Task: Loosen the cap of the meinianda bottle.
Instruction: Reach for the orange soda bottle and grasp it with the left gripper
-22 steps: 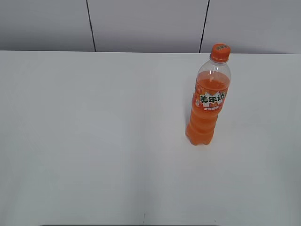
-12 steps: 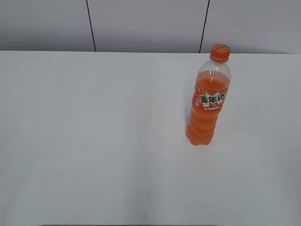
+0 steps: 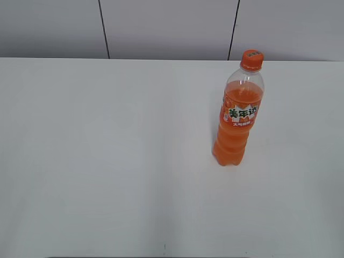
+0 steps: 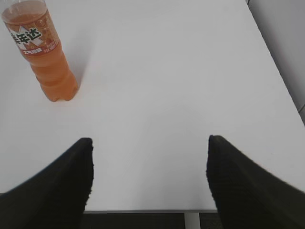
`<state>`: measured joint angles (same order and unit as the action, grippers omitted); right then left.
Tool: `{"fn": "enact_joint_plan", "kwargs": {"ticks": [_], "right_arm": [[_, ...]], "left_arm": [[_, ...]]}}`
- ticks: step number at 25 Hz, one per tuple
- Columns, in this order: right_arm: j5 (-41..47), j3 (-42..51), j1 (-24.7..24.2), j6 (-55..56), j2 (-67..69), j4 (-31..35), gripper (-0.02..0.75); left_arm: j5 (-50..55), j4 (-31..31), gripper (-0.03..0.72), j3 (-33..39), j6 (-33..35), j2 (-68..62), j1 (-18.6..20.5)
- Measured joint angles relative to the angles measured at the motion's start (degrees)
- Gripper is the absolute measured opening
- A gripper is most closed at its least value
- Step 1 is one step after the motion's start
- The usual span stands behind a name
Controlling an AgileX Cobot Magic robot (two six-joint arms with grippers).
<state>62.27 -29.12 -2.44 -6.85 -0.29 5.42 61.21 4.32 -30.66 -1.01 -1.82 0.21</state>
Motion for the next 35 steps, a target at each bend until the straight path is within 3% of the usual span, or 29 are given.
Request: {"fn": "enact_joint_plan", "kwargs": {"ticks": [20, 22, 28, 35], "right_arm": [[0.0, 0.0, 0.0, 0.0, 0.0, 0.0, 0.555], [0.0, 0.0, 0.0, 0.0, 0.0, 0.0, 0.555], [0.0, 0.0, 0.0, 0.0, 0.0, 0.0, 0.555], [0.0, 0.0, 0.0, 0.0, 0.0, 0.0, 0.555]], "left_arm": [[0.0, 0.0, 0.249, 0.0, 0.0, 0.0, 0.0], [0.0, 0.0, 0.279, 0.0, 0.0, 0.0, 0.0], [0.0, -0.05, 0.491, 0.0, 0.0, 0.0, 0.0], [-0.67, -0.05, 0.525, -0.11, 0.0, 0.0, 0.0]]}}
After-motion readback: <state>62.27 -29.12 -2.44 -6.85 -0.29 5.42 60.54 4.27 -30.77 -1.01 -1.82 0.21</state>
